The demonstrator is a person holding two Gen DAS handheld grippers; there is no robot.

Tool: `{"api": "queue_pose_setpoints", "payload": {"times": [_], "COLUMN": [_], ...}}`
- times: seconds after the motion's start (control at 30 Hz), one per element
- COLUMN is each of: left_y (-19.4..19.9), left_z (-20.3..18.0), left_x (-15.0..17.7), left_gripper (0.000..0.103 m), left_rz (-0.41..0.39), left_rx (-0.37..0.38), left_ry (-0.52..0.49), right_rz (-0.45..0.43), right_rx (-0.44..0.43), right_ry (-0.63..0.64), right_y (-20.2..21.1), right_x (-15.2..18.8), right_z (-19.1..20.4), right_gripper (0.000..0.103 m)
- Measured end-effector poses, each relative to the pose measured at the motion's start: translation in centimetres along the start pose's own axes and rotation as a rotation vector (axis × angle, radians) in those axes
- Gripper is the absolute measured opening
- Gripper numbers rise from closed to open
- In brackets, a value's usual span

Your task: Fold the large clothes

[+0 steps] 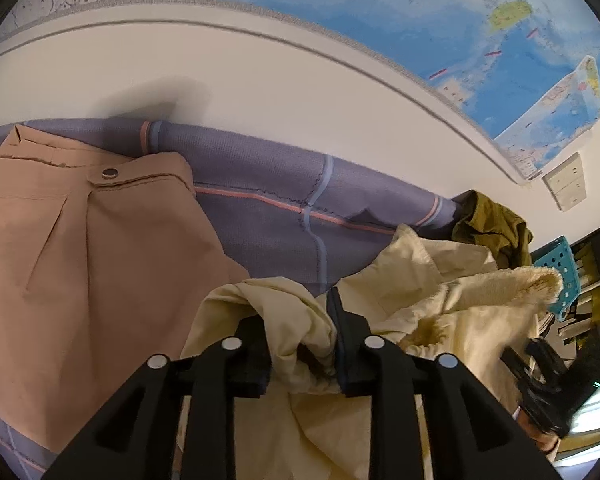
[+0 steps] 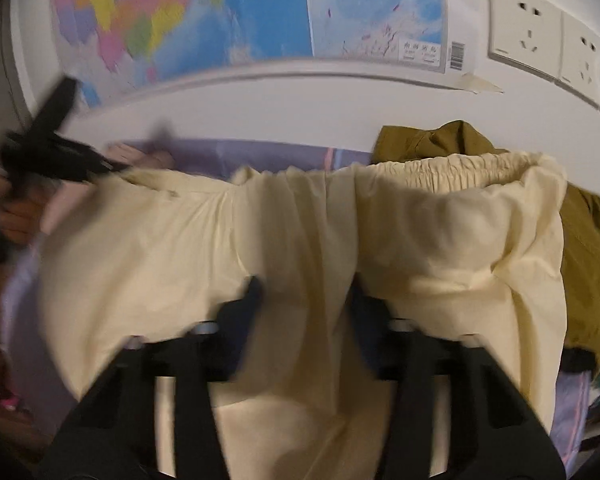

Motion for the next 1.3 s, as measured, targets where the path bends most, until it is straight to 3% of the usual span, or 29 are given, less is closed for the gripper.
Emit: {"api": "queue_pose_setpoints", "payload": {"times": [0.03,0.1,0.23,0.37,0.5,0.6,0.67,0.7,0.73,0.8,0.87,0.93,0.97,1.03,1.13,1.2,1.3], "left_y": [0.7,2.1,6.4,10.6,8.5,3.9,1.1,0.2,0.0,1.3,3.6,6.6,8.0,9.1,8.3,7.2,5.7], "left_z": [-0.3,-0.8,-2.2,-3.1,-4.1,-4.7,-4.0,-3.6,-3.4,-3.2,-2.9,-1.8,-0.6,1.6,4.2,5.1,4.0], "left_x": [-0.1,-0.1,0.4,1.5,4.2,7.3,8.3,8.5,8.6,8.9,9.5,10.3,10.9,11.8,13.3,14.2,15.3], "left_gripper": [0.032,0.038,0.046,0.068,0.068,0.067,0.063,0.062,0.061,0.060,0.067,0.076,0.081,0.085,0.085,0.085,0.089], "left_rz": [-0.023,-0.062,-0.183,-0.344,-0.262,-0.141,-0.088,-0.089,-0.097,-0.155,-0.237,-0.350,-0.392,-0.404,-0.344,-0.292,-0.248], "left_rx": [0.020,0.058,0.113,0.089,0.083,0.060,-0.040,-0.085,-0.101,-0.080,-0.052,-0.064,-0.073,-0.100,-0.158,-0.122,-0.024], "left_ry": [-0.001,-0.018,-0.091,-0.185,-0.274,-0.347,-0.364,-0.370,-0.373,-0.353,-0.327,-0.310,-0.287,-0.247,-0.207,-0.187,-0.178], "right_rz": [-0.005,-0.036,-0.079,-0.087,-0.084,-0.073,-0.057,-0.061,-0.063,-0.094,-0.162,-0.206,-0.214,-0.207,-0.150,-0.108,-0.094], "right_rx": [0.018,0.010,0.022,0.050,0.062,0.075,0.078,0.063,0.039,0.000,-0.019,-0.017,-0.003,0.037,0.049,0.020,0.005], "right_ry": [-0.011,-0.068,-0.125,-0.148,-0.181,-0.161,-0.134,-0.132,-0.125,-0.113,-0.117,-0.153,-0.170,-0.215,-0.352,-0.429,-0.395], "right_y": [-0.4,-0.3,0.3,-0.4,-1.7,-2.0,-1.9,-1.4,-0.9,1.0,4.5,7.7,8.5,10.1,10.5,10.0,9.2], "right_x": [-0.2,-0.8,-1.8,-2.1,-2.2,-2.2,-2.1,-2.1,-2.0,-1.7,-0.9,0.8,1.6,4.5,9.6,12.4,13.7], "right_z": [-0.4,-1.5,-2.8,-3.6,-4.1,-4.1,-3.9,-3.9,-3.6,-3.4,-4.2,-6.0,-6.8,-9.3,-12.9,-14.1,-13.5], "right_gripper": [0.015,0.005,0.003,0.002,0.002,0.003,0.003,0.011,0.031,0.055,0.067,0.087,0.090,0.096,0.097,0.097,0.096]}}
Point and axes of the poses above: each gripper's, at about its wrist camera, not at the fingertips, and y roughly against the way its jaws point, z to its left, x to its underside, the point moved 6 cm from there along -y, roughly the way its jaws point, and after that the axes turned 4 degrees about -z, right-handed, at the moved point
